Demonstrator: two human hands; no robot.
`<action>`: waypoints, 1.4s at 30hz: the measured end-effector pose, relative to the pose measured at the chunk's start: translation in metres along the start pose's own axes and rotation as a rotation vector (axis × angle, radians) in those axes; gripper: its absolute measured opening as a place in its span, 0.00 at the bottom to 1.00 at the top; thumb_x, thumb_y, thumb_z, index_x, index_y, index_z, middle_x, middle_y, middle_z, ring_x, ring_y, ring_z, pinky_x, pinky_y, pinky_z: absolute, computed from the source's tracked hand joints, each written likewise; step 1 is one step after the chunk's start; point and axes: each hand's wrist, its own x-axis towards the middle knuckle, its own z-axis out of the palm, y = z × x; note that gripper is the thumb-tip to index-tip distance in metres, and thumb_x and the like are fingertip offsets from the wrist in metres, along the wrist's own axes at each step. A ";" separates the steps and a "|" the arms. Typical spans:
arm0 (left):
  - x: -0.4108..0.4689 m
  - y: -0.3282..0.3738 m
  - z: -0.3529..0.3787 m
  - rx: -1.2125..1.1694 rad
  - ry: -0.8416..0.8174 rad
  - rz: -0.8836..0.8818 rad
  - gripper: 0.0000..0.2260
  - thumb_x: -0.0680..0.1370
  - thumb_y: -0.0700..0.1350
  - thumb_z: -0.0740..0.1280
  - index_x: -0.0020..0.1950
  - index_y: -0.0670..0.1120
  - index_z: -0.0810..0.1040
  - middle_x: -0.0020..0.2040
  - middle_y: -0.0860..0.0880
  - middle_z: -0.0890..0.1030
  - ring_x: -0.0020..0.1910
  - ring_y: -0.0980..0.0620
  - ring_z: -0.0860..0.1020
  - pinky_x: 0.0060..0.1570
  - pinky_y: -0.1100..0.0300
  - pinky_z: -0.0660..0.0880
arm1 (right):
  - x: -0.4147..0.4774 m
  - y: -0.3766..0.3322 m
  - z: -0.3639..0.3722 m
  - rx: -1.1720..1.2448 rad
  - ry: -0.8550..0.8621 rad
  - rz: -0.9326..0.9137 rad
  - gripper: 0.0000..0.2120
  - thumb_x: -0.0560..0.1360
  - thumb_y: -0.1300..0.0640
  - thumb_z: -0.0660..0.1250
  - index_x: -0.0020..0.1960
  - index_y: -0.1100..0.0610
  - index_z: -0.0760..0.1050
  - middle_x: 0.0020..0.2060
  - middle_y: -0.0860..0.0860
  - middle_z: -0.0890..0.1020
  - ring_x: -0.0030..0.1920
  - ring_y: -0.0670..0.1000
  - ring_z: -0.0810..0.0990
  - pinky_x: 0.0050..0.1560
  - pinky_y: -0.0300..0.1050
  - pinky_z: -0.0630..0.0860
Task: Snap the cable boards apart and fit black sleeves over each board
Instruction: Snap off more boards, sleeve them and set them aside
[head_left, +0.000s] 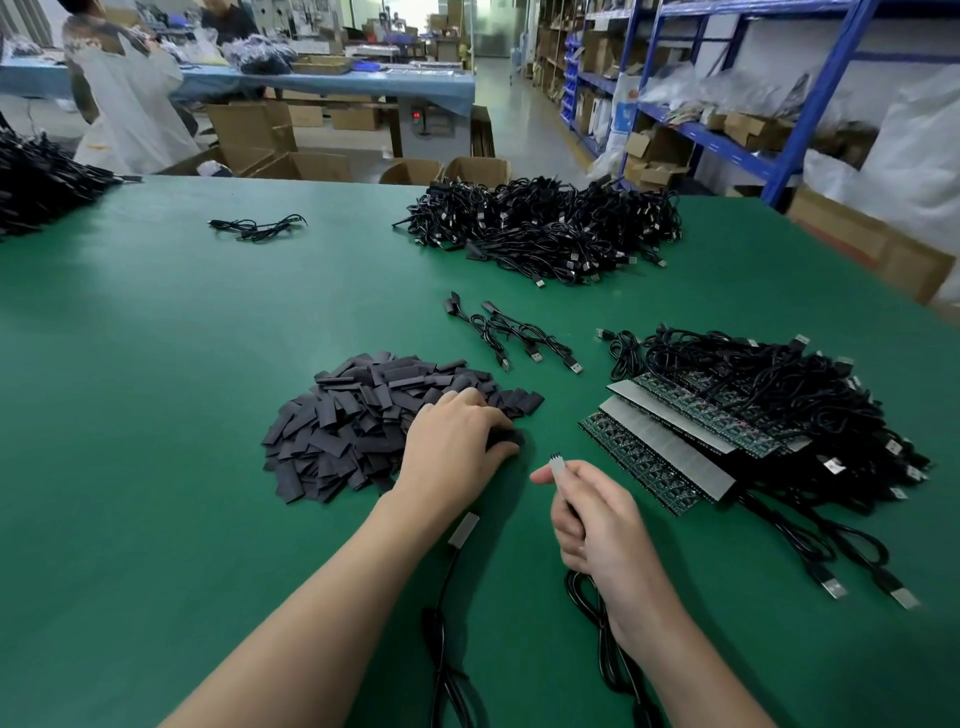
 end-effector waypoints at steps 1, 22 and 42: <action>-0.002 0.000 -0.001 -0.007 0.018 0.003 0.14 0.79 0.60 0.69 0.62 0.58 0.83 0.55 0.54 0.78 0.59 0.50 0.75 0.54 0.55 0.71 | 0.001 0.000 0.000 0.013 -0.001 0.009 0.13 0.86 0.55 0.59 0.47 0.56 0.78 0.28 0.47 0.62 0.27 0.46 0.56 0.29 0.44 0.50; -0.097 -0.013 -0.046 -0.624 0.247 -0.090 0.11 0.72 0.50 0.74 0.53 0.51 0.89 0.48 0.58 0.85 0.49 0.58 0.82 0.47 0.75 0.69 | -0.005 0.001 0.004 -0.218 -0.300 -0.142 0.07 0.80 0.47 0.61 0.44 0.45 0.72 0.34 0.56 0.85 0.27 0.49 0.71 0.32 0.36 0.69; -0.099 -0.019 -0.040 -0.564 0.170 0.027 0.09 0.74 0.49 0.76 0.53 0.53 0.88 0.49 0.62 0.82 0.48 0.59 0.82 0.49 0.62 0.79 | -0.006 0.002 0.004 -0.267 -0.312 -0.118 0.08 0.81 0.50 0.63 0.43 0.44 0.73 0.30 0.53 0.82 0.26 0.49 0.69 0.30 0.41 0.68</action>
